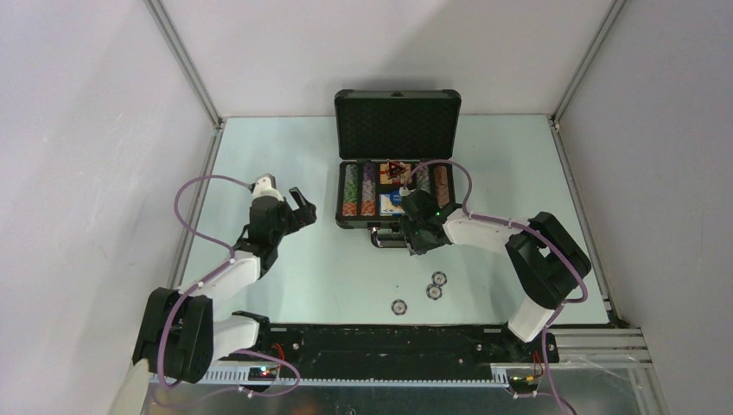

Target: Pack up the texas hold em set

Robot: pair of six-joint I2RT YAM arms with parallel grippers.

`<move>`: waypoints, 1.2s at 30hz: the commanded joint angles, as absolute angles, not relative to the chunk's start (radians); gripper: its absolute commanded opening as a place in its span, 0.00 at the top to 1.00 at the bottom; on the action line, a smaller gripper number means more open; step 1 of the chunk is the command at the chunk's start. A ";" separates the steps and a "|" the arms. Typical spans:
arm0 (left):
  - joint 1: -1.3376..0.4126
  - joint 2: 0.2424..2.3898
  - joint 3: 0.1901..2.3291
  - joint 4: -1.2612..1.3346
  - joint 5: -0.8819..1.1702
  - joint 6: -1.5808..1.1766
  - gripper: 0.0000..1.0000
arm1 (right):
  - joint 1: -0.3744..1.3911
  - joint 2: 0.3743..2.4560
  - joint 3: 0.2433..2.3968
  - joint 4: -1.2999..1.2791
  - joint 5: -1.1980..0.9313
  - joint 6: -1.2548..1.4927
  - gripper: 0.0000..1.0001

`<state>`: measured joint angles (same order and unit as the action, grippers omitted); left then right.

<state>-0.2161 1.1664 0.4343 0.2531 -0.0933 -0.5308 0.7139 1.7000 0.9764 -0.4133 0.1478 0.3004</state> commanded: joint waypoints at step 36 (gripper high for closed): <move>-0.223 1.180 0.472 0.300 -0.079 -0.526 0.02 | 0.948 1.461 0.733 -0.461 0.191 0.536 0.54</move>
